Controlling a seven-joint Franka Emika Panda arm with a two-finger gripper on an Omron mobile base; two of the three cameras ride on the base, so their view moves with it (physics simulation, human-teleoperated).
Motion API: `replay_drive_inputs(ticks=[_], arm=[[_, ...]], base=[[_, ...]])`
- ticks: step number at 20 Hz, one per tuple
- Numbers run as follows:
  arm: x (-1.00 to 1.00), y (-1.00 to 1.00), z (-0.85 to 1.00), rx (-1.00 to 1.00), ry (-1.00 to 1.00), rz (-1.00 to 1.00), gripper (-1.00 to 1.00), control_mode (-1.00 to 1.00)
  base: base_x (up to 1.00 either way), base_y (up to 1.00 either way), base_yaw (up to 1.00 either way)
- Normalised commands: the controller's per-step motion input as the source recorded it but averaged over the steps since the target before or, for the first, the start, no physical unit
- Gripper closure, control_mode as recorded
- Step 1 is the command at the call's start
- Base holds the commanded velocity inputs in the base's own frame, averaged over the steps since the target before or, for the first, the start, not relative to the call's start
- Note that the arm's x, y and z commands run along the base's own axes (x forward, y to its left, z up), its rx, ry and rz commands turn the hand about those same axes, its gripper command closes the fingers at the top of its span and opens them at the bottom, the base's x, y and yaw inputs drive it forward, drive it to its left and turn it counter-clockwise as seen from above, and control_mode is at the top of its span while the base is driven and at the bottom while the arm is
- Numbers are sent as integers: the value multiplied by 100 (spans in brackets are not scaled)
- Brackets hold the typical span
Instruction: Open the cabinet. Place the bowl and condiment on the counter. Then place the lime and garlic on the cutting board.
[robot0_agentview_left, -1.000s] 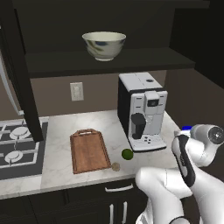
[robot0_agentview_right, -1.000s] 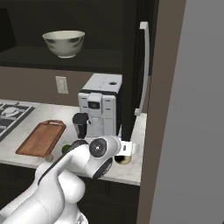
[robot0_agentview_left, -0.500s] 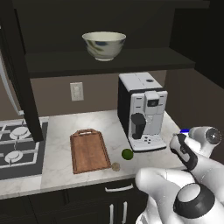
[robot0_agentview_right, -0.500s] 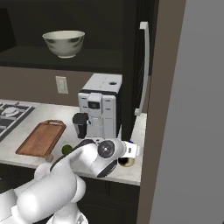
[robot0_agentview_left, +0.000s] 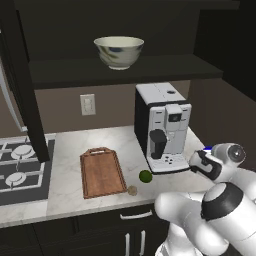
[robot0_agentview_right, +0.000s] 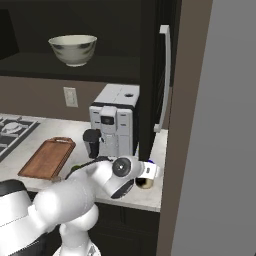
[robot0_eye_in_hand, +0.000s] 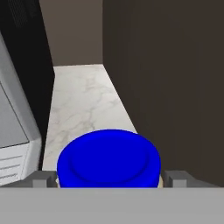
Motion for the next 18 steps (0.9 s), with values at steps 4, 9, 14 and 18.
replay_drive_inputs(ticks=[4, 9, 14, 18], arm=[[-4, 0, -16, 0, 0, 0, -100, -100], [-16, 0, 0, 0, -1, 0, -100, -100], [-3, 0, 1, 0, 0, 0, -100, -100], [-14, 8, 24, -1, -3, 0, -100, -100]], base=[[0, 0, 0], [0, 0, 0], [0, 0, 0], [0, 0, 0]])
